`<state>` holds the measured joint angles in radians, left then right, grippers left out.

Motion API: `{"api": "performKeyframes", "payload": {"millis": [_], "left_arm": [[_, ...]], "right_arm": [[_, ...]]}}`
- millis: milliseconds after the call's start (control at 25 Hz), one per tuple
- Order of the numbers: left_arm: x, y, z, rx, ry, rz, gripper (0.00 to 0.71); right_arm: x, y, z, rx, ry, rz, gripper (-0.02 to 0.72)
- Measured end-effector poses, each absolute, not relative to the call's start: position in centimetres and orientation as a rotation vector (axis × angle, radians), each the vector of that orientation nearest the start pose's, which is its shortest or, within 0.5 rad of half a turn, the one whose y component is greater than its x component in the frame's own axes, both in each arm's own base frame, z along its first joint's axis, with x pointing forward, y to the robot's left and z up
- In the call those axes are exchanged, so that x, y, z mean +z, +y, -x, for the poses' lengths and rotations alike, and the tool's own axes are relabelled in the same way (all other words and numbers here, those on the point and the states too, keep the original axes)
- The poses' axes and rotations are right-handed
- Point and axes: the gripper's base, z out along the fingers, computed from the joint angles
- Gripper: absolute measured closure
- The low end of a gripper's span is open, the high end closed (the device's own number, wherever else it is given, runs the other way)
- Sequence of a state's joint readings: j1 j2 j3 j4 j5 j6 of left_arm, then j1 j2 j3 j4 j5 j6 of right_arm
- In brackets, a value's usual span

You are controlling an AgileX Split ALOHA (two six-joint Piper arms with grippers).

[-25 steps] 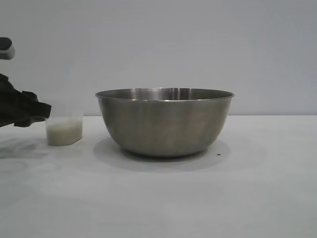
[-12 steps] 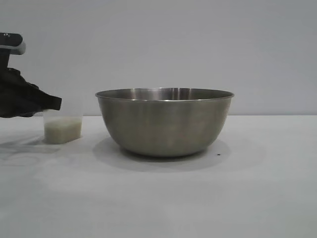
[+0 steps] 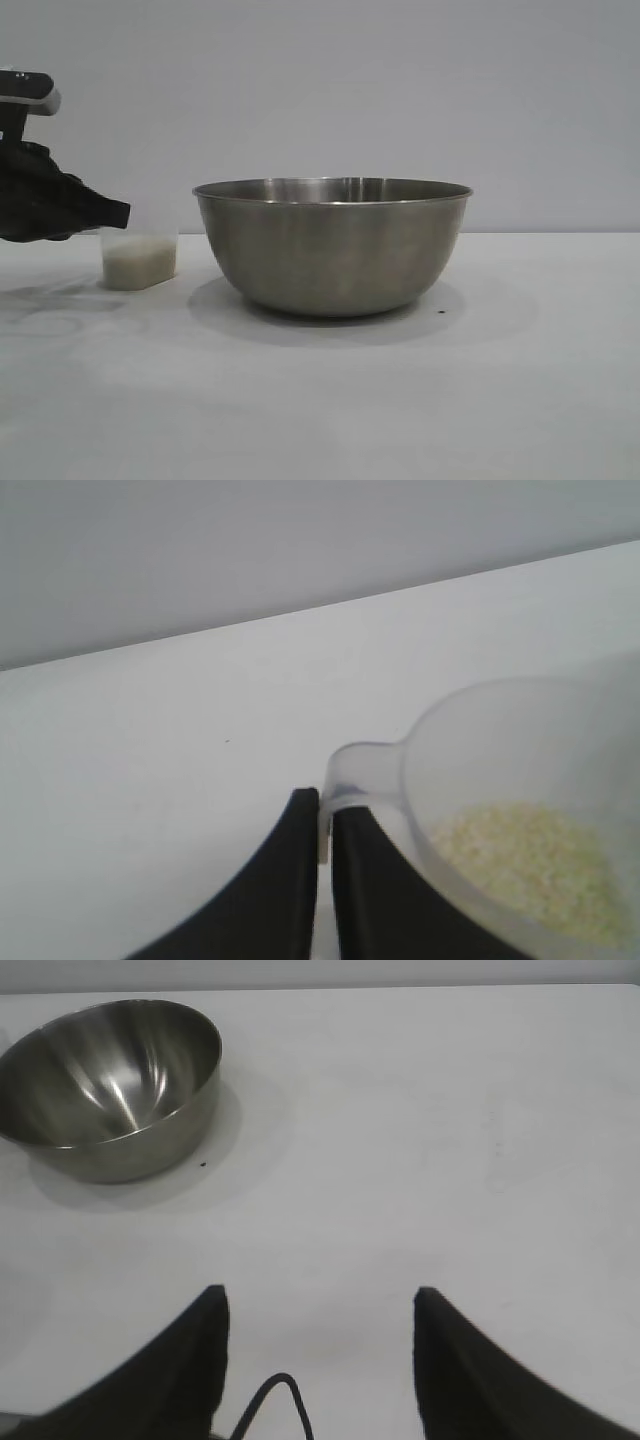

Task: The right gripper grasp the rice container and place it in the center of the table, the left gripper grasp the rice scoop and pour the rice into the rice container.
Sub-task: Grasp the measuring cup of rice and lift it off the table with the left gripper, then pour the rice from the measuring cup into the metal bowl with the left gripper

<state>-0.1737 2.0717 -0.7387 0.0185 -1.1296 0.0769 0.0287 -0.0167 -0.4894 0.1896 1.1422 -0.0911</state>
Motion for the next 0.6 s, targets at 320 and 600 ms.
{"api": "performKeyframes", "payload": {"millis": [320, 600], "left_arm": [[14.6, -7.1, -35.5, -0.098, 1.554, -0.328, 0.710], [19.0, -8.7, -37.2, -0.107, 1.369, -0.499, 0.710]], "right_arm": [[26.9, 1.5, 1.1, 0.192, 2.105, 0.145, 0.348], [26.9, 1.5, 1.1, 0.192, 2.105, 0.145, 0.348]]}}
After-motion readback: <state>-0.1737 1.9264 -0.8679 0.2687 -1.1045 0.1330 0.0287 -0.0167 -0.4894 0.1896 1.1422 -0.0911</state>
